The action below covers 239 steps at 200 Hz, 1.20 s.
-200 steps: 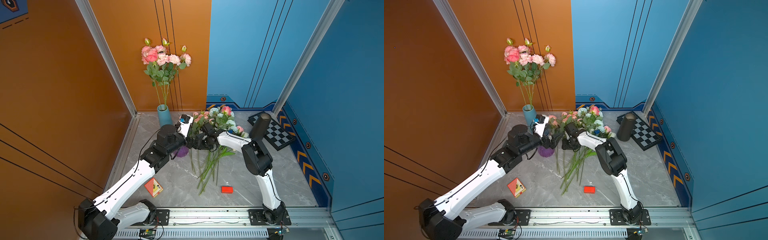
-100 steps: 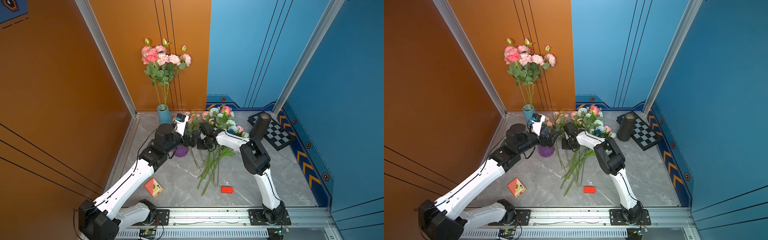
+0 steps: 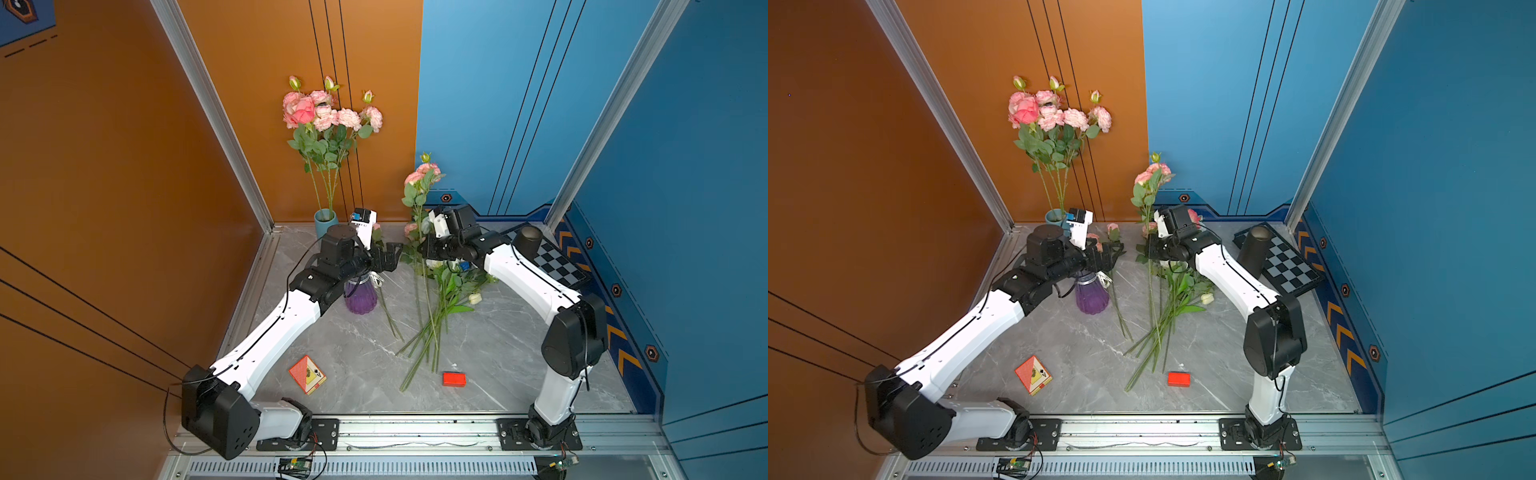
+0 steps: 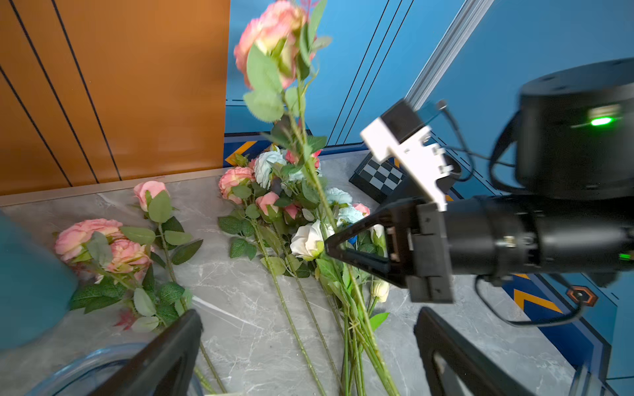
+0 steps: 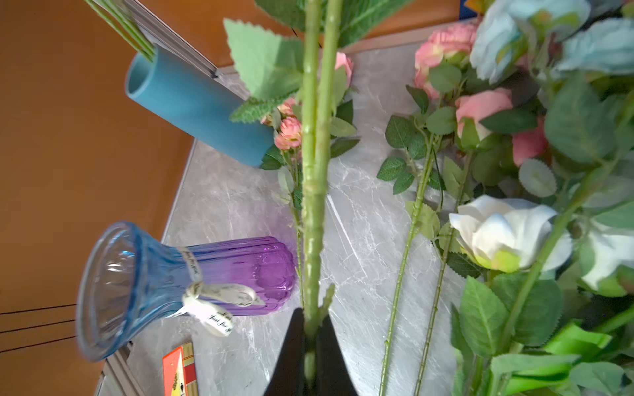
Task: Place the pink flowers into the vase
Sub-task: Pick up the flower at the center of the board, then place the flower in the vase.
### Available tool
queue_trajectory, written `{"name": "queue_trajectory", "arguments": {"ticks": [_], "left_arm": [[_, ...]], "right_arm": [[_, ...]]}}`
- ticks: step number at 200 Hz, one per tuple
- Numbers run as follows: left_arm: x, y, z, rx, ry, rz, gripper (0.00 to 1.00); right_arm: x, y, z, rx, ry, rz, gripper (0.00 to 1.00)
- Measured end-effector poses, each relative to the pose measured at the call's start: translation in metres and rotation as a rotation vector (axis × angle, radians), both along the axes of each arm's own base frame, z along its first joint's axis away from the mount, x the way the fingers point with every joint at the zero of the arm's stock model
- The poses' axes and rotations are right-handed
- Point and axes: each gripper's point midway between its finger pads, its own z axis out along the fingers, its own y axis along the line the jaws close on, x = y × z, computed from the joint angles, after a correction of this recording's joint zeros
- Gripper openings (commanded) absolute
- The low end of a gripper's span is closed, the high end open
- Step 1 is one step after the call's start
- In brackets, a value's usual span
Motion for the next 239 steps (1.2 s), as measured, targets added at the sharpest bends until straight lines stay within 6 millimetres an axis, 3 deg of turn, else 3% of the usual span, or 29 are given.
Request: {"name": "queue_trajectory", "arguments": {"ticks": [38,83,110,141,192,239], "left_arm": [[0.006,-0.017,-0.007,-0.001,0.029,-0.039,0.99],[-0.003,-0.056,0.005,0.009,-0.005,-0.14,0.99],[-0.009,-0.079,0.013,0.015,-0.033,-0.201,0.98],[-0.008,-0.102,0.01,0.037,-0.043,-0.25,0.99],[-0.008,-0.138,0.008,0.075,-0.079,-0.338,0.99],[-0.009,-0.164,0.021,0.085,-0.135,-0.403,0.99]], "right_arm": [[0.001,-0.024,0.026,0.015,-0.056,-0.025,0.0],[0.021,-0.077,0.058,0.026,-0.154,-0.137,0.0],[0.033,-0.119,0.098,0.018,-0.292,-0.236,0.0],[0.039,-0.168,0.152,0.004,-0.525,-0.361,0.0],[0.045,-0.245,0.221,-0.088,-0.871,-0.61,0.0],[0.041,-0.276,0.277,-0.211,-1.119,-0.752,0.0]]}}
